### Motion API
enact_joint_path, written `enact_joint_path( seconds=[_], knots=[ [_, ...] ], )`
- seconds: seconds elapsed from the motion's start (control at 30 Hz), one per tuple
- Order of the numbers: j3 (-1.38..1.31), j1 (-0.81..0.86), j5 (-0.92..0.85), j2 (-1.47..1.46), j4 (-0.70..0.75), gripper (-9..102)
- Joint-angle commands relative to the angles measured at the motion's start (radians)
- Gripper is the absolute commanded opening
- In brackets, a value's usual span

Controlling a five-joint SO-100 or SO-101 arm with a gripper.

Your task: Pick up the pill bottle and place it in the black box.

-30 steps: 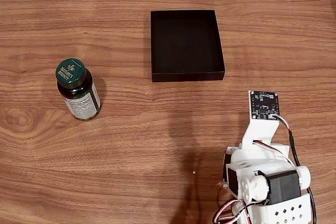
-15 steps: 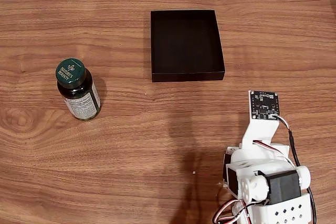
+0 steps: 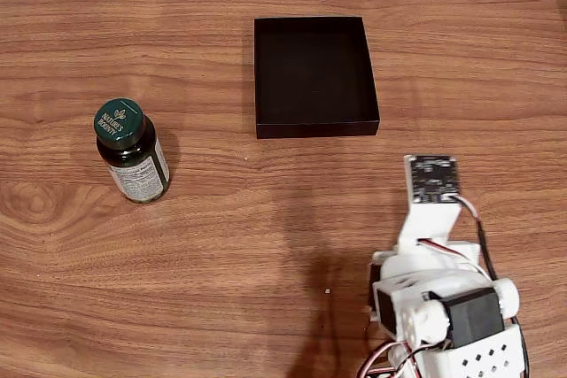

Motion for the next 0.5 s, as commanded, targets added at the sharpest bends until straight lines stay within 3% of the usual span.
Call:
enact_joint_path(
  seconds=[0.0,0.2,0.3,0.33,0.47],
  knots=[
    [-0.015,-0.055,0.014,-0.005,0.172,0],
    [-0.015,-0.078,0.012,-0.005,0.173,0],
    [-0.015,0.012,0.072,-0.005,0.164,5],
    [-0.015,0.035,0.150,-0.005,0.132,8],
    [-0.015,0.015,0.196,-0.005,-0.100,21]
  ],
)
